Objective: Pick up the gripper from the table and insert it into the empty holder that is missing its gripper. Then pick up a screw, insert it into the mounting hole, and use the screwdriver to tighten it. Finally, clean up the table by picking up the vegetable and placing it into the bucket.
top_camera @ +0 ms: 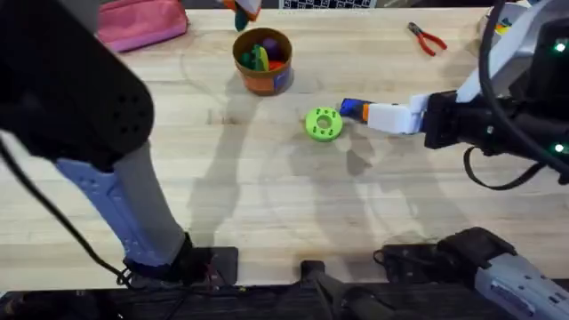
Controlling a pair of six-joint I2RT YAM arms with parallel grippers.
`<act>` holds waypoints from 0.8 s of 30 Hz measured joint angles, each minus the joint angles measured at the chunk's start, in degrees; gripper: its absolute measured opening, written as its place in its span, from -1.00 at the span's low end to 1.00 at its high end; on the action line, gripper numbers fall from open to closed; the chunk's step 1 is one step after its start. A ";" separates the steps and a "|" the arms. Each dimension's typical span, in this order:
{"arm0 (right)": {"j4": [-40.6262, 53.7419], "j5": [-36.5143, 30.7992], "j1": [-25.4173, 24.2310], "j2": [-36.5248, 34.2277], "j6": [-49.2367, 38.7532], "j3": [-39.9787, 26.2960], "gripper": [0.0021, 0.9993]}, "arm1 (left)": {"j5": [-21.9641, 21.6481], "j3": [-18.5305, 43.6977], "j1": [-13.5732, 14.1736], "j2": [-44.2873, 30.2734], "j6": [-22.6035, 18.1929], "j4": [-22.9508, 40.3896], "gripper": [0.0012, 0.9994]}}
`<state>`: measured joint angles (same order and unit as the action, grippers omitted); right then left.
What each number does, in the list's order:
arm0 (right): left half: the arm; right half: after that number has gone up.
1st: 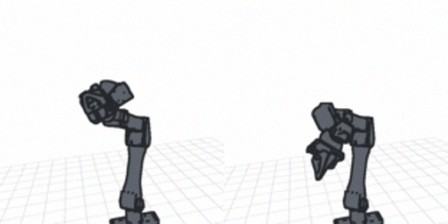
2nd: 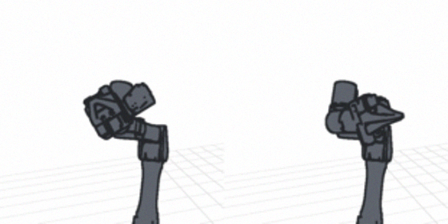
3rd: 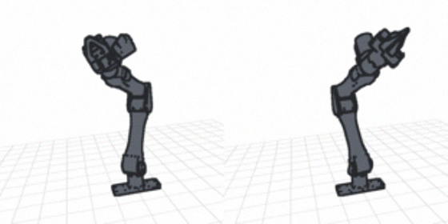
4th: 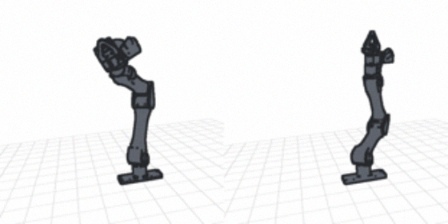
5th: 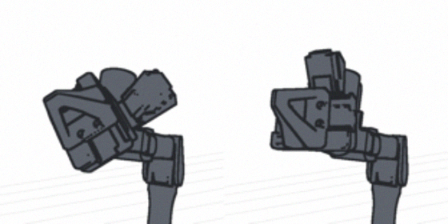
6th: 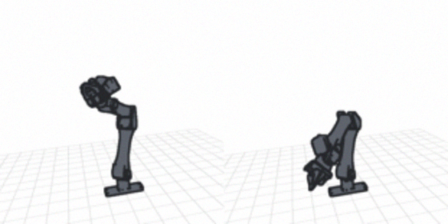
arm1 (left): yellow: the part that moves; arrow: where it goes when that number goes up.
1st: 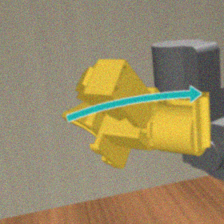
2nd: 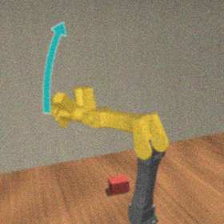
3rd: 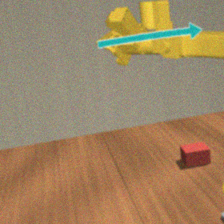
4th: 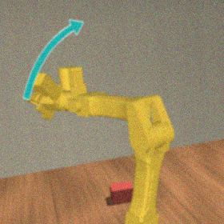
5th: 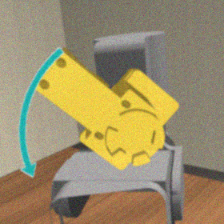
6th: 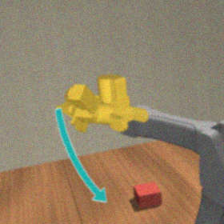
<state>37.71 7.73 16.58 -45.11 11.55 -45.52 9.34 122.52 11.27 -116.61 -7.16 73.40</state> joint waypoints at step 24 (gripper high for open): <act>0.00 0.00 0.00 -0.01 0.00 0.00 0.99 | -4.72 -0.07 1.44 -6.24 4.59 1.24 0.91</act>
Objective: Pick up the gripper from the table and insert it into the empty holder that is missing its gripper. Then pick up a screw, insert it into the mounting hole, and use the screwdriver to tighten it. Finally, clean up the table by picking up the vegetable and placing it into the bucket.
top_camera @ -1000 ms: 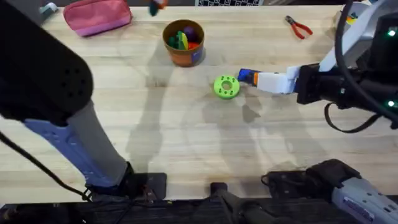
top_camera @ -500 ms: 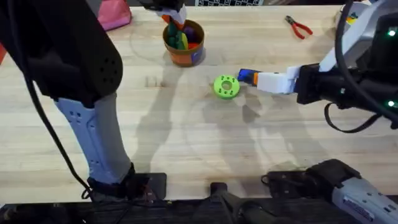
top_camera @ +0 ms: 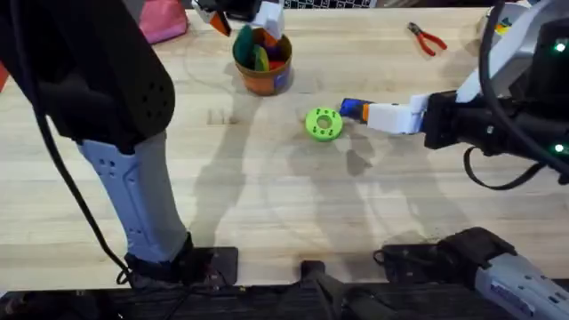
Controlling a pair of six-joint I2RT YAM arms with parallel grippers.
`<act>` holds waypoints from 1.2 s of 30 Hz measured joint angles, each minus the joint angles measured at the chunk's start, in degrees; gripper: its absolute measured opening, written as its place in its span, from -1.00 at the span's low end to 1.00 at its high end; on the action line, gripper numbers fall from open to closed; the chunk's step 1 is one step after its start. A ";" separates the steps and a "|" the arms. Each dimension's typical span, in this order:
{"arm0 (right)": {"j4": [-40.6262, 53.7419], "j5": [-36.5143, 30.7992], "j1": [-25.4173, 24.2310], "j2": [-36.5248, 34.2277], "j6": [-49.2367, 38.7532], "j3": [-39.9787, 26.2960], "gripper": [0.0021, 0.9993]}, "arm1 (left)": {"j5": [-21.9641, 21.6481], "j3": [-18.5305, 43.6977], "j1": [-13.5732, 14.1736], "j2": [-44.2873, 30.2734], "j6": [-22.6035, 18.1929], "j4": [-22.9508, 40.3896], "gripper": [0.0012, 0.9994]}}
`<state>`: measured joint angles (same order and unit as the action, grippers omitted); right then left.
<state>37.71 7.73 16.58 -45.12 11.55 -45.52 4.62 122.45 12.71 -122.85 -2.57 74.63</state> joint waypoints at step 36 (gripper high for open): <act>0.00 0.02 0.00 0.00 0.00 0.00 0.99 | -6.87 -15.81 9.84 30.93 2.52 9.46 0.98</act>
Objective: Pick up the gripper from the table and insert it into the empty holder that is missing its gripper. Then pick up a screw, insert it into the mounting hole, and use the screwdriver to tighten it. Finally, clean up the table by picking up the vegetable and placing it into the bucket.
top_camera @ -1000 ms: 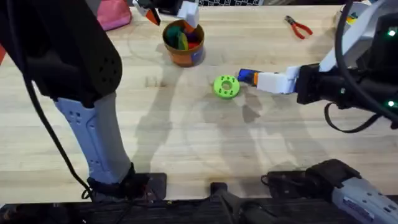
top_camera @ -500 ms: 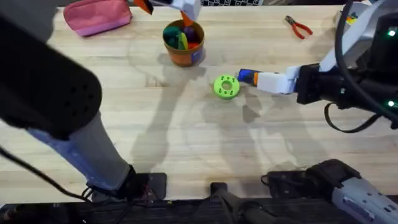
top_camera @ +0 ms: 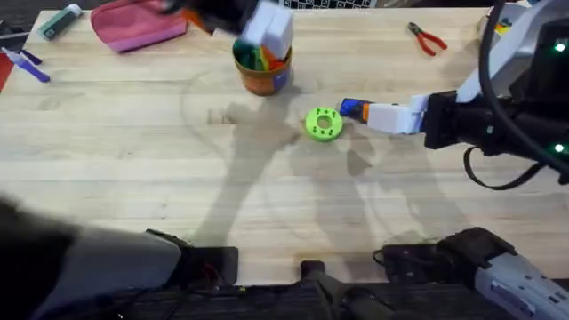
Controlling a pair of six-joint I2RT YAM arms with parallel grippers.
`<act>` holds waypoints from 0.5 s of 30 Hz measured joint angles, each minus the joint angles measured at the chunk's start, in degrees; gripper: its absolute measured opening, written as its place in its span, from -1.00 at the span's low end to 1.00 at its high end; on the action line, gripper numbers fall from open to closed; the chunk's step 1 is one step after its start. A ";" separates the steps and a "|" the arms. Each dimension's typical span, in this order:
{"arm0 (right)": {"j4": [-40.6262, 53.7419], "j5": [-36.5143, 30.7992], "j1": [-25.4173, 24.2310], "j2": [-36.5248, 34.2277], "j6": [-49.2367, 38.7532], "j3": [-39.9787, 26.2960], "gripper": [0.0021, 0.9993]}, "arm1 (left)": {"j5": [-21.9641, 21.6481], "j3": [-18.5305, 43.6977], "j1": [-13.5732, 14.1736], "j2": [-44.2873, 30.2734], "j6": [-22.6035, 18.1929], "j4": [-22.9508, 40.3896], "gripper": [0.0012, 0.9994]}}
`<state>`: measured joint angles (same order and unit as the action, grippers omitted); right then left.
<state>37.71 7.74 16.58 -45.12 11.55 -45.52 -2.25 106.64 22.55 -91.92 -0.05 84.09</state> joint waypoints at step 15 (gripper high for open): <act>6.50 -3.23 0.00 0.00 0.00 0.01 0.99 | 0.03 -50.40 0.00 40.88 13.17 -19.50 0.98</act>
<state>44.21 4.51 16.58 -45.12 11.55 -45.51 -2.22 56.24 22.55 -51.04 13.12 64.59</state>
